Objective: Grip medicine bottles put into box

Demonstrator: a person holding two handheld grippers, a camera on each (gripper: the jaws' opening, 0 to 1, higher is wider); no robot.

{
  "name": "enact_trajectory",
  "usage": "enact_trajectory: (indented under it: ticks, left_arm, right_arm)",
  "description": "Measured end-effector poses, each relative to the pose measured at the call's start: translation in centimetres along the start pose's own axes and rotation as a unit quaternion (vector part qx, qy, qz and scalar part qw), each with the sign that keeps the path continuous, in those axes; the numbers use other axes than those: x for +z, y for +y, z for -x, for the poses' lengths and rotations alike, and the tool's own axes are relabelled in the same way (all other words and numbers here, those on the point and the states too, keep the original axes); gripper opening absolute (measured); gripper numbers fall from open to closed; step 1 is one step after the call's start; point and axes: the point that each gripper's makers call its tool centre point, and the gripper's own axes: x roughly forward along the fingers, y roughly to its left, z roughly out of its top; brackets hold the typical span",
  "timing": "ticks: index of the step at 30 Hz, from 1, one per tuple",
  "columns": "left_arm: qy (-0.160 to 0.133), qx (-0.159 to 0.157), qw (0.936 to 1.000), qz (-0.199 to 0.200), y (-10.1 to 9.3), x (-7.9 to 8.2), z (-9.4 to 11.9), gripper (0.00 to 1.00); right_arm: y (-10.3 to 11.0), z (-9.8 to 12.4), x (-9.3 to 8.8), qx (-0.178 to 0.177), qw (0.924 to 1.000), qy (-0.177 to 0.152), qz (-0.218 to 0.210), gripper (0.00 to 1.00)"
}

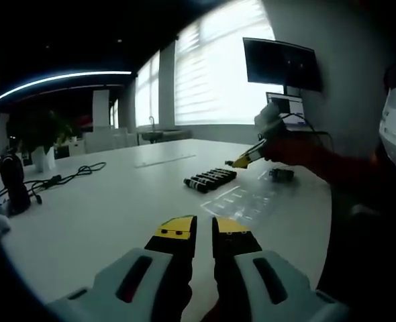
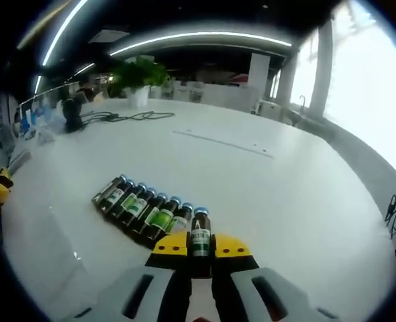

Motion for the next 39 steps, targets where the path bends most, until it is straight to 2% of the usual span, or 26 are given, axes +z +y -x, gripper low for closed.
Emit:
enact_trajectory:
  ticks: [9,17,31,39]
  left_arm:
    - [-0.004,-0.003,1.0000,-0.002,-0.4,0.3,0.1,0.03]
    - [-0.008,-0.005,0.9999,-0.007,-0.8,0.8,0.2,0.03]
    - [-0.003,-0.004,1.0000,-0.006,-0.8,0.4,-0.1,0.03]
    - [0.000,0.001,1.0000,-0.003,-0.3,0.1,-0.2,0.03]
  right_arm:
    - [0.3,2.1,-0.1,0.002,0.9998,-0.018,-0.004,0.06]
    - [0.5,4.8,0.0,-0.004,0.9985,-0.054,-0.004,0.07]
    - [1.1,7.5,-0.4,-0.009,0.9974,-0.070,-0.009,0.06]
    - [1.3,8.3,-1.6,-0.013,0.9976,-0.066,-0.018,0.07]
